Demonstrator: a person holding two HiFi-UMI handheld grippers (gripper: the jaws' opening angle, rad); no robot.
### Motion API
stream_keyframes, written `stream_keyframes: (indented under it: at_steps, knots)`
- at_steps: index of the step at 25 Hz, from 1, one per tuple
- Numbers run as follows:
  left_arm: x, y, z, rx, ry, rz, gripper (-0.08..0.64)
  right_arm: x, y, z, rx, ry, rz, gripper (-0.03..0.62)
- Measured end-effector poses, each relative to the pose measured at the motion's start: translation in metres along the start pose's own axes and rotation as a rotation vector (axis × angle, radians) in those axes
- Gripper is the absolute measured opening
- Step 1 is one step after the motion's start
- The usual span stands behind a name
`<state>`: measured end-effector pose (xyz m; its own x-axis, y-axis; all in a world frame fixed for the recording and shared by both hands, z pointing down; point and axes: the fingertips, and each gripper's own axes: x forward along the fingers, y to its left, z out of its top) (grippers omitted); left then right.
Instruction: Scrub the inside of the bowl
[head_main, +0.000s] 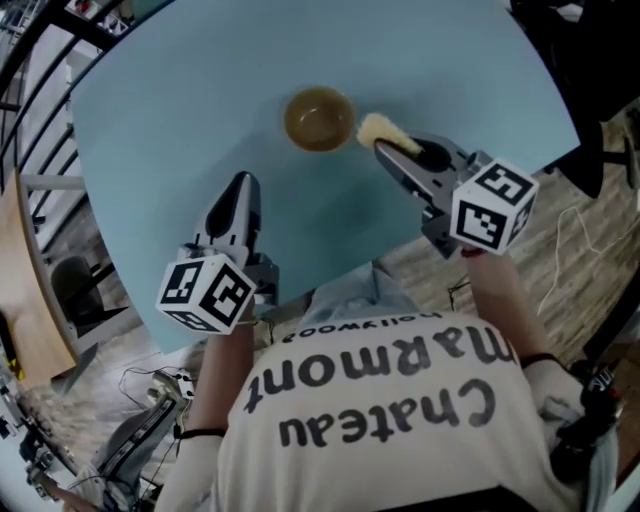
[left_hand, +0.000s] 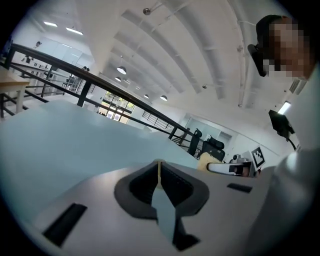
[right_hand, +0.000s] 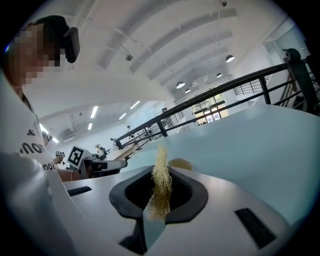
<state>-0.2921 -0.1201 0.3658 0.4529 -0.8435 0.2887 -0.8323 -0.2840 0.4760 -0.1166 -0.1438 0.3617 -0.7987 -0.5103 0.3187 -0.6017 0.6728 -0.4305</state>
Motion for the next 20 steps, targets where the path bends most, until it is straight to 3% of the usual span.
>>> stream_keyframes:
  at_steps: [3, 6, 8, 15, 20]
  knots:
    - [0.032, 0.001, -0.007, -0.038, 0.051, -0.007, 0.017, 0.017, -0.022, 0.003, 0.012, 0.045, 0.008, 0.060]
    - [0.062, 0.006, -0.014, -0.076, 0.100, -0.014, 0.103, 0.037, -0.036, 0.009, 0.024, 0.066, 0.030, 0.061]
    - [0.073, 0.007, -0.022, -0.113, 0.135, -0.002, 0.122, 0.046, -0.039, 0.010, 0.019, 0.077, 0.044, 0.061]
    - [0.106, 0.012, -0.049, -0.192, 0.271, 0.070, 0.178, 0.079, -0.043, 0.012, -0.091, 0.173, 0.102, 0.061]
    - [0.113, 0.019, -0.058, -0.251, 0.297, 0.120, 0.178, 0.094, -0.031, 0.006, -0.161, 0.270, 0.178, 0.060]
